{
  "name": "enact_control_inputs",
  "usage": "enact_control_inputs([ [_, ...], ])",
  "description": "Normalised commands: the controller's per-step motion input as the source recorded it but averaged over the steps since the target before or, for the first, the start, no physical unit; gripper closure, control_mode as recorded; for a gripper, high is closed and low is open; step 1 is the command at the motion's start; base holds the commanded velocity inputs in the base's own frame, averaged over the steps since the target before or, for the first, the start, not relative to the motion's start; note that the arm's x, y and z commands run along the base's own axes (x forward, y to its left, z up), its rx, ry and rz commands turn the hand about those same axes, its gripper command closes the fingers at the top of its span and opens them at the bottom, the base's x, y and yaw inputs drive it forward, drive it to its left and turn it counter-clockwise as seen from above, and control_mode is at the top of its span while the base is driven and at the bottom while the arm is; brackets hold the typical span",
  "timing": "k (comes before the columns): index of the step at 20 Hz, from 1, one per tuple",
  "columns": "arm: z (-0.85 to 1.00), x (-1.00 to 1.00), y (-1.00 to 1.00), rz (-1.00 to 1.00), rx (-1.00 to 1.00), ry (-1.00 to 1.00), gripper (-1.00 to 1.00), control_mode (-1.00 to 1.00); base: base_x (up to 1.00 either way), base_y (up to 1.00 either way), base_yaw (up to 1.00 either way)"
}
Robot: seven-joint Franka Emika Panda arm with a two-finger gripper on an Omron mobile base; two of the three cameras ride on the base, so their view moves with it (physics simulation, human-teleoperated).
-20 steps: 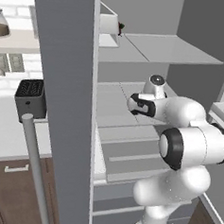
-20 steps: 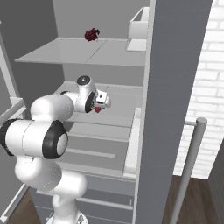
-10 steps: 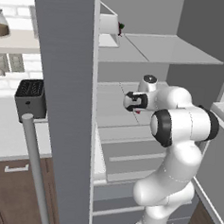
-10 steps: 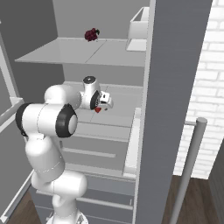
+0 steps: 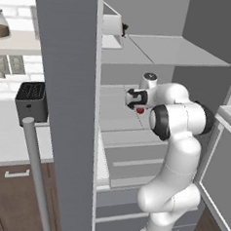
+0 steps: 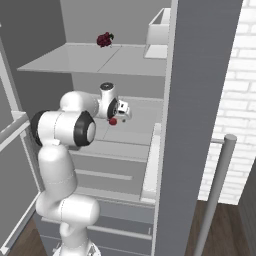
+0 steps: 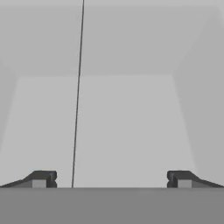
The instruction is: Take the strawberry from the fridge and place it on top of the pancake, located on the dining counter.
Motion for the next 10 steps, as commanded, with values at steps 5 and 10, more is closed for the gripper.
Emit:
enact_control_inputs([
  [5, -0.32, -0.03, 0.00, 0.00, 0.00, 0.04, -1.00, -1.00, 0.00, 0.00, 0.00],
  [10, -0.20, -0.29, 0.00, 0.00, 0.00, 0.00, -1.00, -1.00, 0.00, 0.00, 0.00],
])
